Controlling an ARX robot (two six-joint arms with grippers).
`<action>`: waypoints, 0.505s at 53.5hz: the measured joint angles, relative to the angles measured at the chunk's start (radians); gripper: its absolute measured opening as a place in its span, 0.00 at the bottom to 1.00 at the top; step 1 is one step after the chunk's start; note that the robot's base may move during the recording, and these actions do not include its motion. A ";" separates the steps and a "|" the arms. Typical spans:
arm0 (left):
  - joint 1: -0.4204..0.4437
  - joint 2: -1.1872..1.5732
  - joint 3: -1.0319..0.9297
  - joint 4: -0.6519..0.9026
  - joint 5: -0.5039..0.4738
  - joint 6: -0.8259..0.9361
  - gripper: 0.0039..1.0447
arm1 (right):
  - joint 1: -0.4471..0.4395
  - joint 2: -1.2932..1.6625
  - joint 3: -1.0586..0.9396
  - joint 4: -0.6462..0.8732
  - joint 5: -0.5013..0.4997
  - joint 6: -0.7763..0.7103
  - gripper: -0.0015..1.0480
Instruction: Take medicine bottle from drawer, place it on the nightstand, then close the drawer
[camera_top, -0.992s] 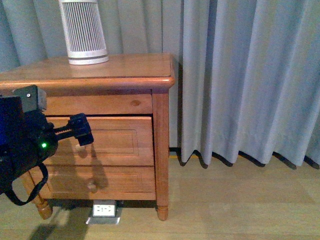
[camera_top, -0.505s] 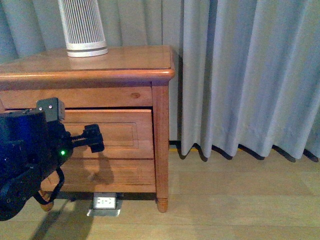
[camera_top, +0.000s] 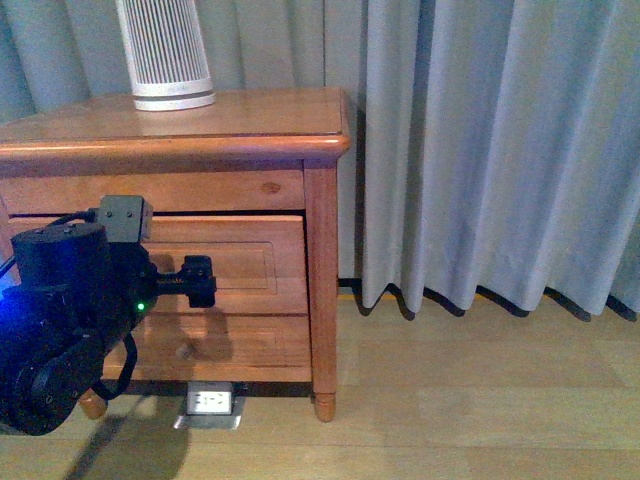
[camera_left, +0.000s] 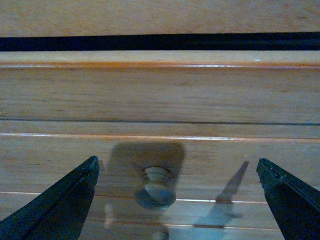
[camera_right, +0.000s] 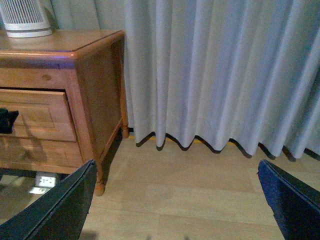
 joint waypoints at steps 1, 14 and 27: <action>0.000 0.003 0.005 0.000 0.000 0.001 0.94 | 0.000 0.000 0.000 0.000 0.000 0.000 0.93; 0.002 0.049 0.041 -0.014 0.003 -0.001 0.94 | 0.000 0.000 0.000 0.000 0.000 0.000 0.93; 0.003 0.069 0.069 -0.015 0.007 -0.004 0.94 | 0.000 0.000 0.000 0.000 0.000 0.000 0.93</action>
